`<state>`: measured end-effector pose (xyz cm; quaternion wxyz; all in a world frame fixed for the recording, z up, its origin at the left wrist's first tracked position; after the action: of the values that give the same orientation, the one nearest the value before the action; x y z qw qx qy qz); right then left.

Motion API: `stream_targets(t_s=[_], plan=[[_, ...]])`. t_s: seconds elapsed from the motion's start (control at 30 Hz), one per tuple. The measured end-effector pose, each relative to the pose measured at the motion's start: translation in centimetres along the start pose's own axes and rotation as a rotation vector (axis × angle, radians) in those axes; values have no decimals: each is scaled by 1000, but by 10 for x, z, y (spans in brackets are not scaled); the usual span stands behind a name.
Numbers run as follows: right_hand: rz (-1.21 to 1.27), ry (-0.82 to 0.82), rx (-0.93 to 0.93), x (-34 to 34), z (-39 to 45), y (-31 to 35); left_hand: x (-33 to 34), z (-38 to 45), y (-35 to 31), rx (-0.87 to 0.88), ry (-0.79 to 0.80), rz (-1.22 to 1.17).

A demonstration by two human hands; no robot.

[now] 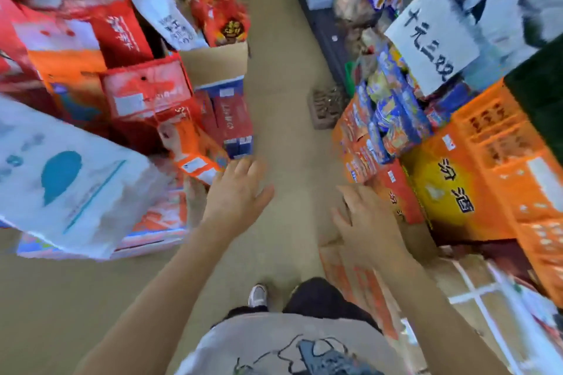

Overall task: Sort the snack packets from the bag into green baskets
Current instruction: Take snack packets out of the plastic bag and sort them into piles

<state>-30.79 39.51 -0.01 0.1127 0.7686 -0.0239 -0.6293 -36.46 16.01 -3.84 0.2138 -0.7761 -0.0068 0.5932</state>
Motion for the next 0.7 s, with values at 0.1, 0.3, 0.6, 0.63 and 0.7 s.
stream_targets(t_s=[0.1,0.3,0.6,0.63,0.7], plan=[[110,52,64,-20,64,-40,-20,74,-7,12,4,16],[198,-19,40,-33,249,-132,-41,253,-7,-67,0,103],[177,46,-116,-128,521,-207,-132,489,-14,-187,-52,62],[188,46,-129,-137,549,-209,-138,509,-6,-226,-75,44],[207,60,-155,-145,607,-210,-148,548,14,-282,-99,-7]])
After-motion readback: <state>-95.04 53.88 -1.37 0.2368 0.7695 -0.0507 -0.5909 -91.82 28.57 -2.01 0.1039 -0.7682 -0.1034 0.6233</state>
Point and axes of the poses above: each hand's wrist, its own z-axis towards the middle knuckle, its own x-axis out of the palm, y = z × x, the point moved 1 cm from there along z, towards the middle knuckle, and after that the axes turned 12 degrees about y, right-handed, at the moved point
